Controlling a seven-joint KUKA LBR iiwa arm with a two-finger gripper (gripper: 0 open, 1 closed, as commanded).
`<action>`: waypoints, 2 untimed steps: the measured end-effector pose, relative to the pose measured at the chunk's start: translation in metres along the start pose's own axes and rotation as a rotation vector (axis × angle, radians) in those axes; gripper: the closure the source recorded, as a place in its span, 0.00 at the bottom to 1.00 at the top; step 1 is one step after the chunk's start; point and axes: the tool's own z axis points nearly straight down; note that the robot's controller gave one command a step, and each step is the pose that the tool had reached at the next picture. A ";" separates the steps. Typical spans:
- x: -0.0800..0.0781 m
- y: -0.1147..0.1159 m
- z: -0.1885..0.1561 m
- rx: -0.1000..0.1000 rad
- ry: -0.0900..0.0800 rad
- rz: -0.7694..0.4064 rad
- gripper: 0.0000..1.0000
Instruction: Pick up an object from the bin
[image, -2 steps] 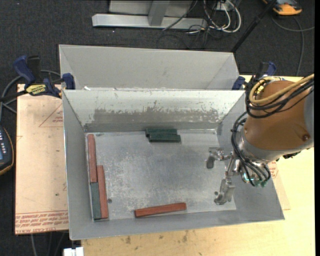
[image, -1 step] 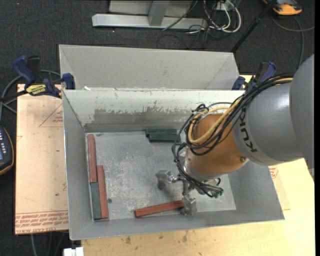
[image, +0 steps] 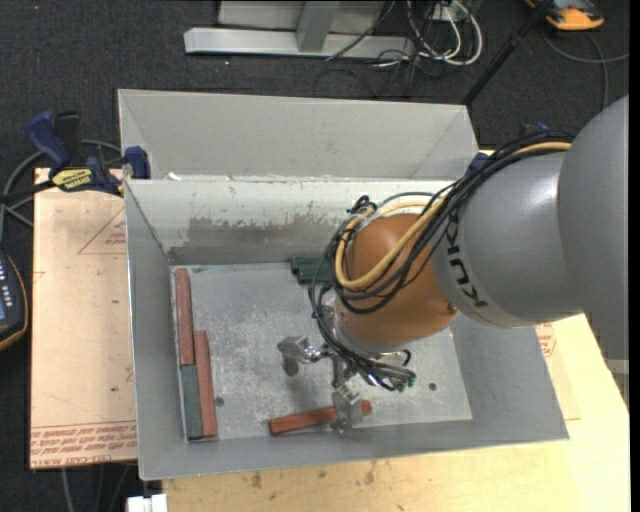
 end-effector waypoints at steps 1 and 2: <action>0.027 -0.016 0.000 0.003 0.000 -0.061 0.00; 0.013 -0.006 0.028 0.010 -0.013 -0.019 0.00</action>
Offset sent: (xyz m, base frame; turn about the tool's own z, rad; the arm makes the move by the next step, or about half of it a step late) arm -0.0155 -0.0279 -0.0011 -0.0638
